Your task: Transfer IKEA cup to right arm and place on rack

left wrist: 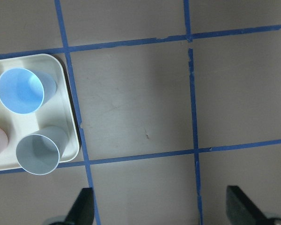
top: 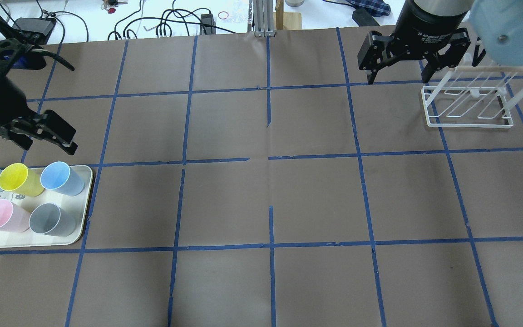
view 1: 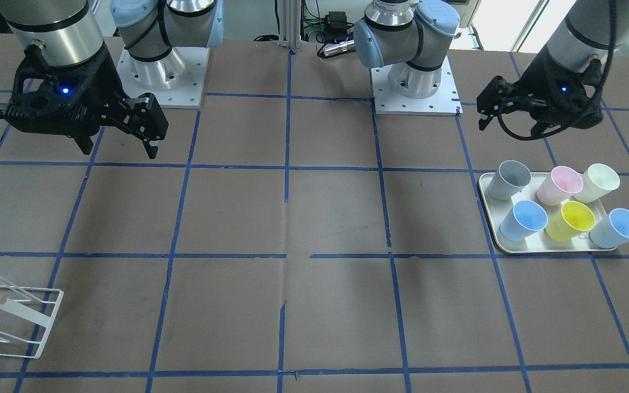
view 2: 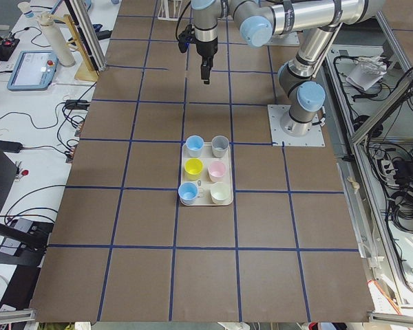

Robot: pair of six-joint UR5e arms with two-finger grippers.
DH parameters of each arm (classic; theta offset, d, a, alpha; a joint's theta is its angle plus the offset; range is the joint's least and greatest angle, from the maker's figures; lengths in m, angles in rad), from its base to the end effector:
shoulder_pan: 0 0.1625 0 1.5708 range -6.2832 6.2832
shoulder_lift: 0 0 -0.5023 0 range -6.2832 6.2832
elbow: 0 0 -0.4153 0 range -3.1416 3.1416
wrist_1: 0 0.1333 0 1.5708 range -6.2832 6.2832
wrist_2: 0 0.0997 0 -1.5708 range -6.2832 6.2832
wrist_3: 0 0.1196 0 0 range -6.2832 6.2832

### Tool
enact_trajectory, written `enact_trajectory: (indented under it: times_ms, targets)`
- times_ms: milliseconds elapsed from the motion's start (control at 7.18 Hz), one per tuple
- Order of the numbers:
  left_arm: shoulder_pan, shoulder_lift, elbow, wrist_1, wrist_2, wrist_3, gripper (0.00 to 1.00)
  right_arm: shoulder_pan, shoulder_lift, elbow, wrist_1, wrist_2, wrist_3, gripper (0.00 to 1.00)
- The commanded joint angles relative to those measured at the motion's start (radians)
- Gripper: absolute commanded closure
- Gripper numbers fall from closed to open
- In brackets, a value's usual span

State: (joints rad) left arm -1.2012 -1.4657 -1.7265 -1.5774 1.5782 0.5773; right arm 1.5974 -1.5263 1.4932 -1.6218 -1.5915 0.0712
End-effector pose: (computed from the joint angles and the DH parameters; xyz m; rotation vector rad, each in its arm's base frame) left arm 0.0408 -0.4719 0.5159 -0.3239 -3.1041 -0.0848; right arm 0.1453 -0.5431 0.5673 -0.0710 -3.1214 0.1328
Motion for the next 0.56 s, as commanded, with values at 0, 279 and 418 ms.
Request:
enact_trajectory:
  times_ms: [0,279,418]
  targets:
    - [0.141,-0.06,-0.027,0.119,0.003,0.247,0.0,0.001,-0.008,-0.005,-0.009,0.002,-0.001,0.0]
    - [0.19,-0.142,-0.068,0.31,0.005,0.401,0.0,0.001,0.014,-0.002,-0.007,-0.007,-0.001,0.0]
    - [0.19,-0.186,-0.088,0.366,0.003,0.424,0.0,-0.005,0.008,-0.004,-0.001,-0.01,-0.001,0.0]
